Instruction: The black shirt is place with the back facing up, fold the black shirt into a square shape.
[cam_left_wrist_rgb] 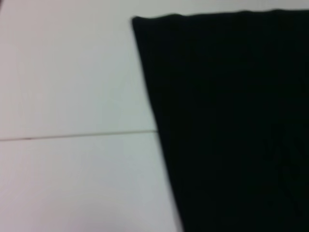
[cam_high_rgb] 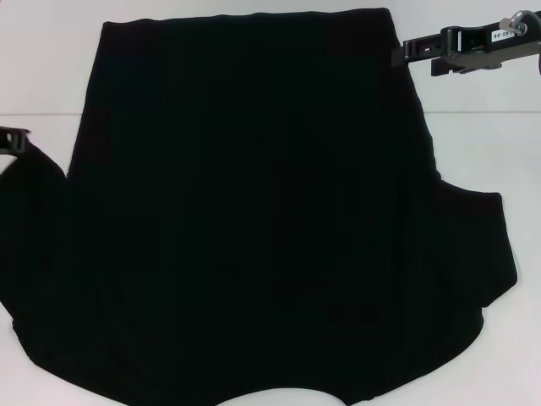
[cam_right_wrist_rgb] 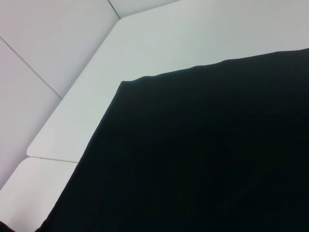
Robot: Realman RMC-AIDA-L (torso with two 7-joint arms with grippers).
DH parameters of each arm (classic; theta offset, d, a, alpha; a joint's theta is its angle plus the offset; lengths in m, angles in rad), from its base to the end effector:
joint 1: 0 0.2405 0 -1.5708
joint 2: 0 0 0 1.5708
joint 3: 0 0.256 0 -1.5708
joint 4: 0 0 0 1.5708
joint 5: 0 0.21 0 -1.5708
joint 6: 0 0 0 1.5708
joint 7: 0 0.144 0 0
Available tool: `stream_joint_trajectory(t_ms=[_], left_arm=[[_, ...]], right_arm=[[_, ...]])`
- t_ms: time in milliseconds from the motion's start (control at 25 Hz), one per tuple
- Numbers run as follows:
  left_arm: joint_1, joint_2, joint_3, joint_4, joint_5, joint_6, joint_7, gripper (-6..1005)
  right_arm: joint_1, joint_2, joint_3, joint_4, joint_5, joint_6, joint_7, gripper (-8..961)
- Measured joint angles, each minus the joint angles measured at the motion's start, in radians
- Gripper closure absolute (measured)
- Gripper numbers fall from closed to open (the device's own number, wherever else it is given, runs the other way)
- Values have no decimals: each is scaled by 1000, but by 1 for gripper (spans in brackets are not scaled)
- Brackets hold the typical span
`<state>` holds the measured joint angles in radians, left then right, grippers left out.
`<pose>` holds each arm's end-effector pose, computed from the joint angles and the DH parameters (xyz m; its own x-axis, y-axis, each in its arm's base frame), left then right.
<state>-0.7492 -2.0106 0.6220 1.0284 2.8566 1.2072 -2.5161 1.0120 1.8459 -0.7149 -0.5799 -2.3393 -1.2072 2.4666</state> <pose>-0.2819 0.4292 0.1225 0.4705 0.7937 0.3856 0.7529 -0.1332 -0.6445 0.1682 0.4870 0.0838 0.4595 -0.7581 -0.4627 -0.8882 -0.3948 -0.2351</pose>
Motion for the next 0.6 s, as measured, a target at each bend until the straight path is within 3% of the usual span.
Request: stream_joint_trajectory(t_ms=[600], left_arm=[[-15, -28, 195, 2, 2, 135, -193, 978]], right_arm=[[-1, -4, 2, -1, 0, 1, -1, 37]])
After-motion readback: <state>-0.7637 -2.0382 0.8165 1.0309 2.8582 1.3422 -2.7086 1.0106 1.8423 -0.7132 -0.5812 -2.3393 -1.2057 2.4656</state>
